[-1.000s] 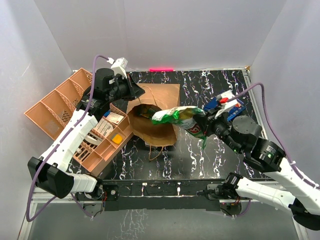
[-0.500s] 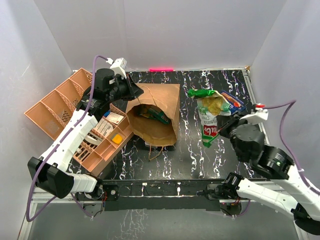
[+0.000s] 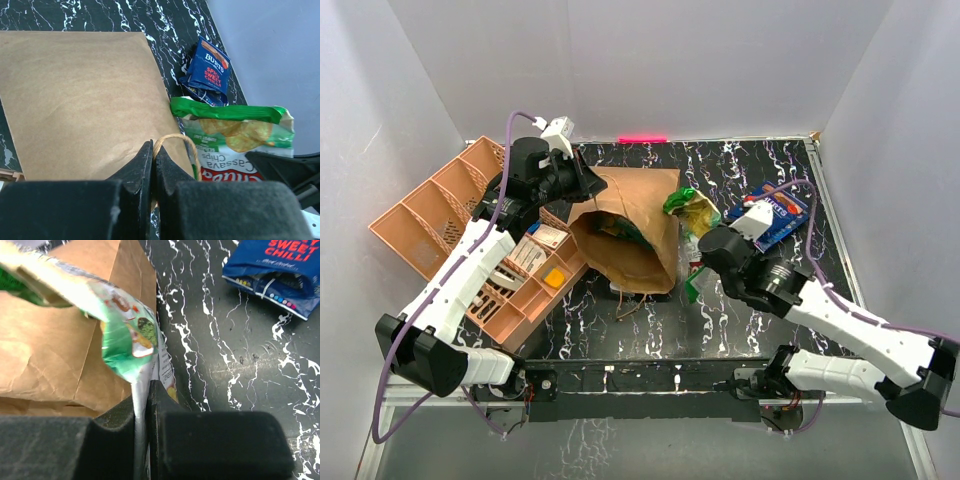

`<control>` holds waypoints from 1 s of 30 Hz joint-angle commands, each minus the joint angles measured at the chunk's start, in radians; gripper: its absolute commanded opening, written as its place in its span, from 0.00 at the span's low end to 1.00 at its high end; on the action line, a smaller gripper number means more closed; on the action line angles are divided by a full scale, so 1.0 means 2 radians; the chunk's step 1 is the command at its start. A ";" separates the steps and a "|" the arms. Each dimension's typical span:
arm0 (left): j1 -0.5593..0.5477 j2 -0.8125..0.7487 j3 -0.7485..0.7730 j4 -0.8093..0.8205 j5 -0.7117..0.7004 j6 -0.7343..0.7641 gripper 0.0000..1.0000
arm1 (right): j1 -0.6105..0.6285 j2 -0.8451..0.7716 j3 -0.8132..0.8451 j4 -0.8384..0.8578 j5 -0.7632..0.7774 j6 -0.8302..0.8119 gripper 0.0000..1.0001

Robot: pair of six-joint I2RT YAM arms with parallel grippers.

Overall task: Take the snacks out of the paper bag
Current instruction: Place the snack at the center of the board.

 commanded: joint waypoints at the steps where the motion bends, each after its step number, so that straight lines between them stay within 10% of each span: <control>1: 0.003 -0.023 0.017 -0.003 0.000 0.003 0.00 | -0.013 0.017 -0.010 0.042 -0.044 -0.006 0.07; 15: 0.003 -0.020 0.013 0.006 0.006 -0.001 0.00 | -0.284 -0.020 -0.144 0.088 -0.480 -0.128 0.07; 24: 0.003 -0.017 0.015 0.009 0.009 -0.002 0.00 | -0.335 -0.025 -0.190 0.073 -0.480 -0.107 0.09; 30: 0.003 -0.018 0.012 0.010 0.008 -0.002 0.00 | -0.345 -0.034 -0.219 0.073 -0.414 -0.064 0.33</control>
